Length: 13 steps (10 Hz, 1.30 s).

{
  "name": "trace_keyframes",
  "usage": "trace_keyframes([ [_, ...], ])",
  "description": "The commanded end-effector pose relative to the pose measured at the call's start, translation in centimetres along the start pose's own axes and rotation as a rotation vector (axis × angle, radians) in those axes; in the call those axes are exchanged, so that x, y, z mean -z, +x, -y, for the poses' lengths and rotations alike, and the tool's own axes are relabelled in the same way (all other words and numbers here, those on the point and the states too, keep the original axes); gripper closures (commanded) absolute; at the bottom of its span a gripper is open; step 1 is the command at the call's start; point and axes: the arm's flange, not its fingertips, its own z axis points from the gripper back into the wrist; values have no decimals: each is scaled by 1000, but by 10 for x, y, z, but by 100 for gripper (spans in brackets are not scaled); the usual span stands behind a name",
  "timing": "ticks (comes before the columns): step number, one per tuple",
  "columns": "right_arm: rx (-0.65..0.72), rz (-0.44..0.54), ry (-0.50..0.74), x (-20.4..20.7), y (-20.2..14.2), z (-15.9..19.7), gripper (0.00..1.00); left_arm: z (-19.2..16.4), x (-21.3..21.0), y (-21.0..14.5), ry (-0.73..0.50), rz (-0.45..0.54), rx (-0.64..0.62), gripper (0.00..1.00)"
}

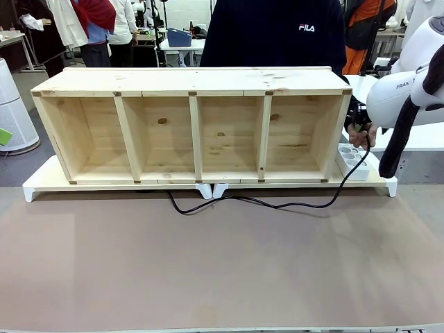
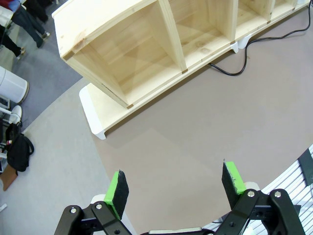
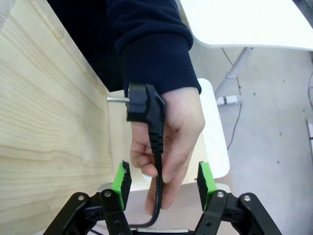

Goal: Perform cable management.
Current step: Release the Power Cable when the human grasps it.

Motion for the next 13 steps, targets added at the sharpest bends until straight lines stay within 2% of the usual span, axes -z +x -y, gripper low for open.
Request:
trace_keyframes([
  [1,-10,-10,9,-4,3,2,9,-1,-1,0,0,1,-2,0],
  [2,-9,-10,10,-5,4,2,0,-1,-1,0,0,1,-2,0],
  [3,-6,-13,13,-5,4,2,0,-1,-1,0,0,1,-2,0],
  [4,-2,30,19,-6,3,2,0,-1,-1,0,0,1,-2,0],
  [5,-1,1,0,-1,0,0,0,-1,-1,0,0,1,-2,0],
  [13,-1,1,0,-1,0,0,0,-1,-1,0,0,1,-2,0],
])
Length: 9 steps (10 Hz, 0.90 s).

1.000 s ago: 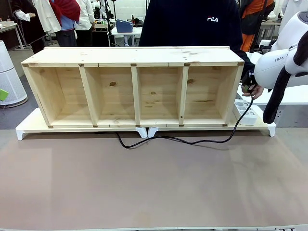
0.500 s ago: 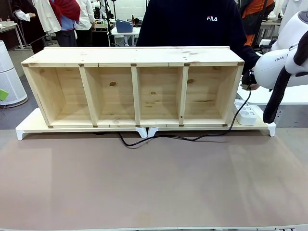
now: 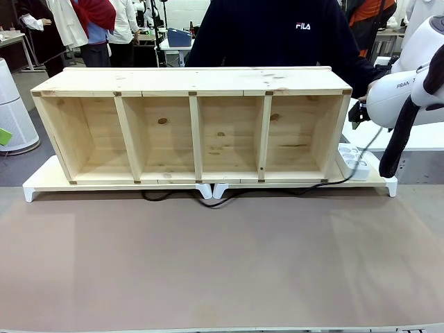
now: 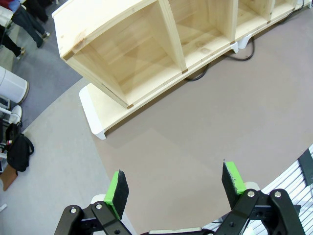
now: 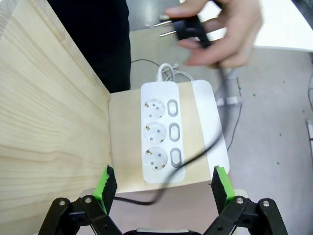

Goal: Perform cable management.
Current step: Release the Power Cable when the human grasps it.

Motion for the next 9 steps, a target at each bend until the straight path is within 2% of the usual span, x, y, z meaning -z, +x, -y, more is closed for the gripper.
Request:
trace_keyframes([
  [1,0,-5,-1,1,0,0,0,-1,0,0,0,1,-2,0],
  [9,0,-5,-1,1,0,0,0,-1,0,0,0,1,-2,0],
])
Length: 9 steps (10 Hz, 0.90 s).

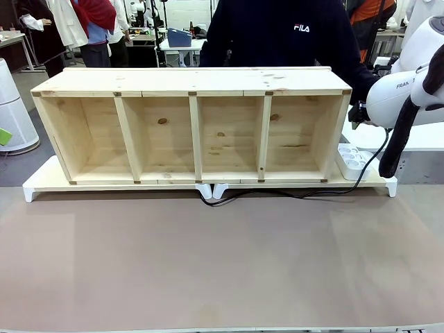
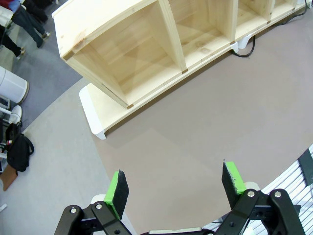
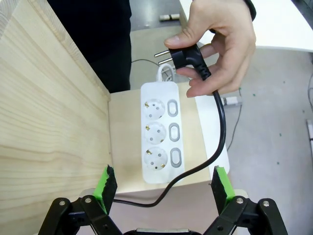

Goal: Perform cable management.
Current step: Release the Power Cable when the human grasps it.

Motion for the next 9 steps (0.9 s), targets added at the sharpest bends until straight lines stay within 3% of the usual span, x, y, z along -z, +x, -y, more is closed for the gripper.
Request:
trace_keyframes([
  [1,0,-5,-1,1,0,0,0,-1,-1,0,0,1,-2,0],
  [9,0,-5,-1,1,0,0,0,-1,-1,0,0,1,-2,0],
])
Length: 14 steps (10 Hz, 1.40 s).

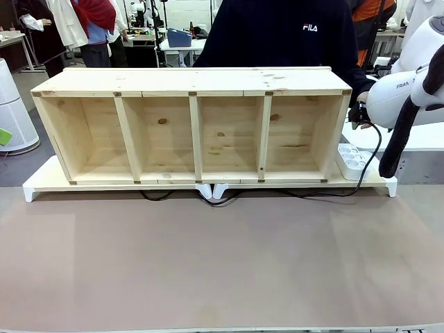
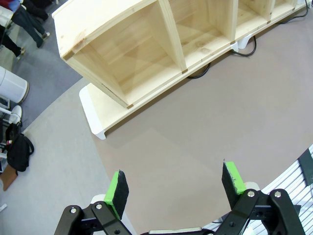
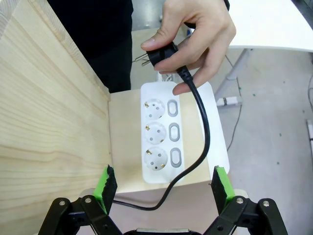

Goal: Perform cable management.
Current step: Release the Power Cable when the human grasps it.

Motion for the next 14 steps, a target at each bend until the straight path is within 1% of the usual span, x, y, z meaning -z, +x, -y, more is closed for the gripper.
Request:
trace_keyframes([
  [1,0,-5,-1,1,0,0,0,-1,-1,0,0,1,-2,0],
  [14,0,-5,-1,1,0,0,0,-1,-1,0,0,1,-2,0],
])
